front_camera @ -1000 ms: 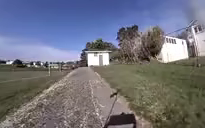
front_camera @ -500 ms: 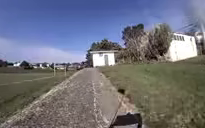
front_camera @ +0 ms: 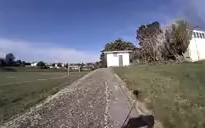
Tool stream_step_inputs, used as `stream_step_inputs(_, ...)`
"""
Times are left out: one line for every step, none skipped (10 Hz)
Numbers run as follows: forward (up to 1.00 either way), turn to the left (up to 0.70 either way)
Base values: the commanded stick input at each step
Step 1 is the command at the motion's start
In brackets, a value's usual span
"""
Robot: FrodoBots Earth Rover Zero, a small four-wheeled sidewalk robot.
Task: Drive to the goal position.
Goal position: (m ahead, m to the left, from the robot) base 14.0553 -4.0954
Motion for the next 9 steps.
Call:
stream_step_inputs(0.7, 0.0)
stream_step_inputs(0.7, 0.0)
stream_step_inputs(0.7, 0.0)
stream_step_inputs(0.7, -0.04)
stream_step_inputs(0.7, -0.09)
stream_step_inputs(0.7, -0.13)
stream_step_inputs(0.7, -0.14)
stream_step_inputs(0.7, -0.13)
stream_step_inputs(0.7, -0.09)
